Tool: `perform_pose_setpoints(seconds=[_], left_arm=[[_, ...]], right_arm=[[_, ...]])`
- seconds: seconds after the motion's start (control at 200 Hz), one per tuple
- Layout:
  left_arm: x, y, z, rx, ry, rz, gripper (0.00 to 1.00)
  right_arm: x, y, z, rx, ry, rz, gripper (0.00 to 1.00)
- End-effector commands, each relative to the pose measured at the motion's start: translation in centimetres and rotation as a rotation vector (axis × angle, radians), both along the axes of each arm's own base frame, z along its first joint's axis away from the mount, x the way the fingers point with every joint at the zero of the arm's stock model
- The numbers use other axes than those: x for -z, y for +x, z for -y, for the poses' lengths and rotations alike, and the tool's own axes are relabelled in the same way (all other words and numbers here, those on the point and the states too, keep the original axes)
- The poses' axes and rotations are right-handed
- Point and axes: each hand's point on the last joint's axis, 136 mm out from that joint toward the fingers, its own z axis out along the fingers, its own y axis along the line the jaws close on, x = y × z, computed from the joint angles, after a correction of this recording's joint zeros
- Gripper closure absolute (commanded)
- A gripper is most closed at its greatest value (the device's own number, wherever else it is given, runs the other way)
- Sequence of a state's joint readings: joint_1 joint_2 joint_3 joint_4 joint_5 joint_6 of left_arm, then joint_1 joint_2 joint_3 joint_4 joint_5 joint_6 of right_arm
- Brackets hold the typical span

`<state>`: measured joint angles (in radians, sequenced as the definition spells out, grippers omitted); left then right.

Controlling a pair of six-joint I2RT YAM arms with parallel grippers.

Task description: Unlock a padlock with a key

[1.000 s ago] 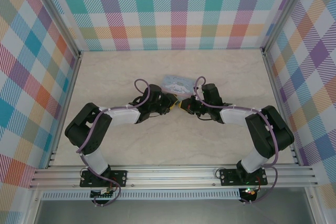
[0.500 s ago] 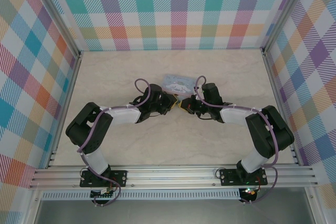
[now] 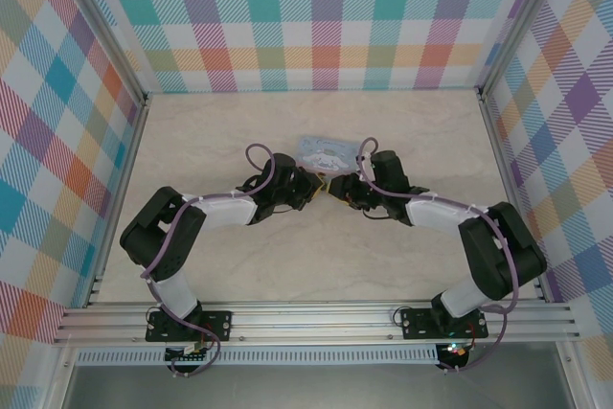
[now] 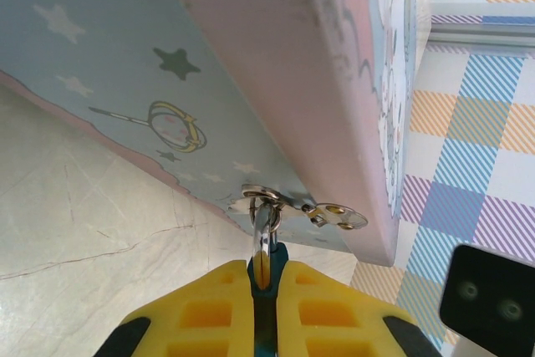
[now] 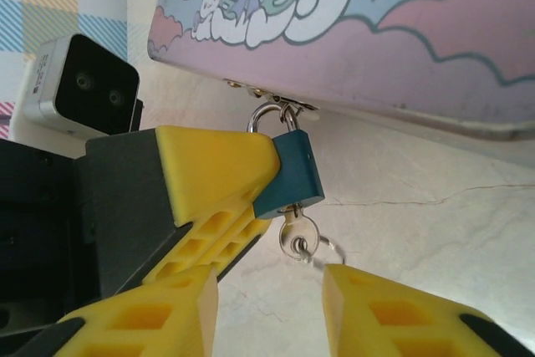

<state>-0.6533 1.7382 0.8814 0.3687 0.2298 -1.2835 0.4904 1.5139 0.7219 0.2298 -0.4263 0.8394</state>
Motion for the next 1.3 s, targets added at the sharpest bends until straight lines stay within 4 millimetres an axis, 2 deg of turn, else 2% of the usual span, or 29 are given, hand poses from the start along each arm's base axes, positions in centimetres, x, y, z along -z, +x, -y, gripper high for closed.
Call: perform_pose_setpoints(seconds=[0.0,0.175,0.38,0.48,0.615,0.785,0.93,1.135,1.295], left_arm=[[-2.3,0.6,1.1,0.004,-0.040,0.051,1.00],[-2.4,0.6,1.1,0.008,-0.040,0.052,1.00],[-2.6,0.7,0.4,-0.002,-0.050,0.058,1.00],[-2.7,0.7,0.1,-0.003,-0.048,0.060,1.00],[-2.8,0.8,0.0,-0.001,-0.051,0.059,1.00],[-2.9,1.0,0.2,0.004,-0.059,0.063,1.00],[-2.7,0.9,0.1,0.001,-0.056,0.063,1.00],[-3.1,1.0,0.4,0.010,-0.065,0.065,1.00],[-3.3,1.1,0.5,0.010,-0.069,0.065,1.00]], right_arm=[[0.0,-0.4,1.4,-0.028,-0.118,0.103,0.57],[-0.7,-0.4,3.6,-0.059,-0.290,0.298,0.48],[-4.3,0.9,5.9,-0.055,-0.472,0.579,0.32],[-6.3,1.3,6.7,-0.040,-0.528,0.689,0.20],[-8.0,1.3,7.6,-0.017,-0.570,0.770,0.00],[-9.3,0.8,8.1,-0.009,-0.576,0.854,0.00],[-9.7,1.2,8.7,0.046,-0.577,0.878,0.00],[-8.5,0.9,7.9,-0.043,-0.602,0.915,0.00],[-8.4,-0.1,6.9,-0.142,-0.701,1.077,0.00]])
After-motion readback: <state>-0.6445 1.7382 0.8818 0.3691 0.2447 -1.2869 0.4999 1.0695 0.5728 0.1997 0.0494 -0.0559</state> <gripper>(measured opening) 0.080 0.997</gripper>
